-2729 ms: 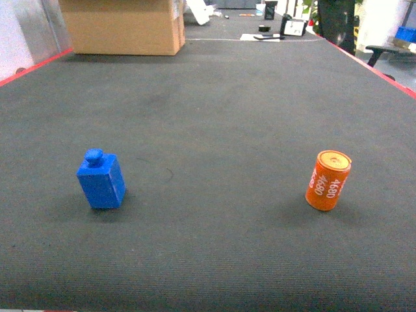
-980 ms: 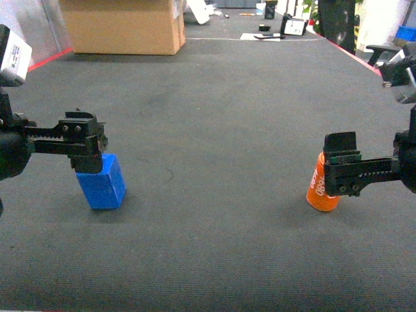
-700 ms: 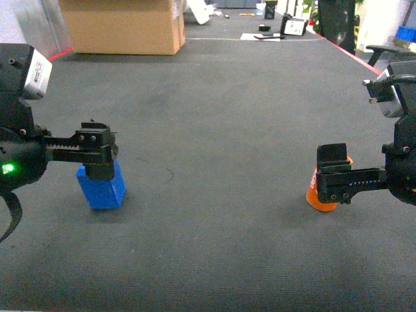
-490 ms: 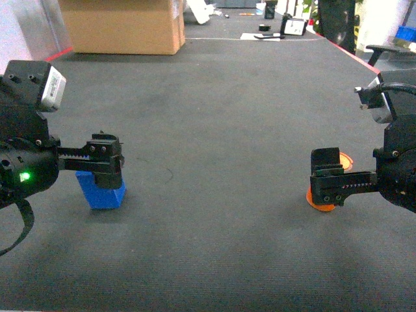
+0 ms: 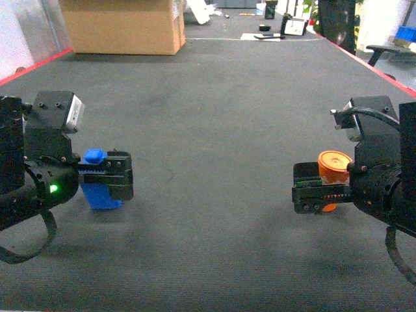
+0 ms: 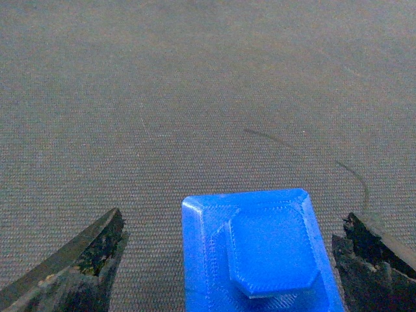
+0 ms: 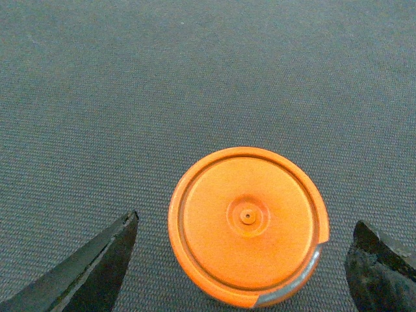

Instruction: Sort blue parts and orange caps into right shelf containers

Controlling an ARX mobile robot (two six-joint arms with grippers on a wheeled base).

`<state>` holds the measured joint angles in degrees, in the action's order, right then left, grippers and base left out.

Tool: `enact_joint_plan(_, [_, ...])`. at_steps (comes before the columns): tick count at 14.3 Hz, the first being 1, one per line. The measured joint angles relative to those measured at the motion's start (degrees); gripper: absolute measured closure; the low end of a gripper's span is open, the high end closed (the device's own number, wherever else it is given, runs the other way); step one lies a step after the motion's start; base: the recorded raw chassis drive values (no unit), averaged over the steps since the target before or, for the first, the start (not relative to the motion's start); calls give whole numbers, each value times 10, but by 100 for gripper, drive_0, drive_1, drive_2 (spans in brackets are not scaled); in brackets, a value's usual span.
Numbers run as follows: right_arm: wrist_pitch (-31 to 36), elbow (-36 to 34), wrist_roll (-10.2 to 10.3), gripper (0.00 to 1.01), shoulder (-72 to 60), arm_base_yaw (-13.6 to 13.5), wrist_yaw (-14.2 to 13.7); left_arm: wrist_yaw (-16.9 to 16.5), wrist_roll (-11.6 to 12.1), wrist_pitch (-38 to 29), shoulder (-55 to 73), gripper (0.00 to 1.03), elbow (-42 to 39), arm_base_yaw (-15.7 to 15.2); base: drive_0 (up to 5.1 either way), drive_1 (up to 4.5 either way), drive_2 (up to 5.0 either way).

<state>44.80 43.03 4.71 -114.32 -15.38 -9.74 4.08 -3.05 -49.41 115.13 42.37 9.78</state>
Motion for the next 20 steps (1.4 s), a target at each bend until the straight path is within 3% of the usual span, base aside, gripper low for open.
enact_joint_plan(4, [3,9,7,3,-14,0,-8,3,-2,4,10,5,10,5,0,0,0])
enact_joint_plan(5, [9,10,13,14,-18,1,-20,4,-5,16,10,10,12,6,0,0,0])
enact_joint_plan(6, [9,10,12,43,-19,0,-20,3,-9,23,11,39,12,6,0,0,0])
enact_joint_plan(7, [10,12,12,57,-19,0,-20,3,-11,23,11,58,12,6,0,0,0])
enact_joint_plan(15, [80,-68,12,58,75,-4,-25,37,-28,-49,-124,58,-79,11,0,0,0])
enact_joint_plan(18, [85,-157,10,58,232,-14,-34,78,-28,-53,-276,58,-165,32,0,0,0])
enact_joint_plan(20, [52,-218,1,58,350,-23,-46,104,-22,-5,-400,58,-215,47,0,0,0])
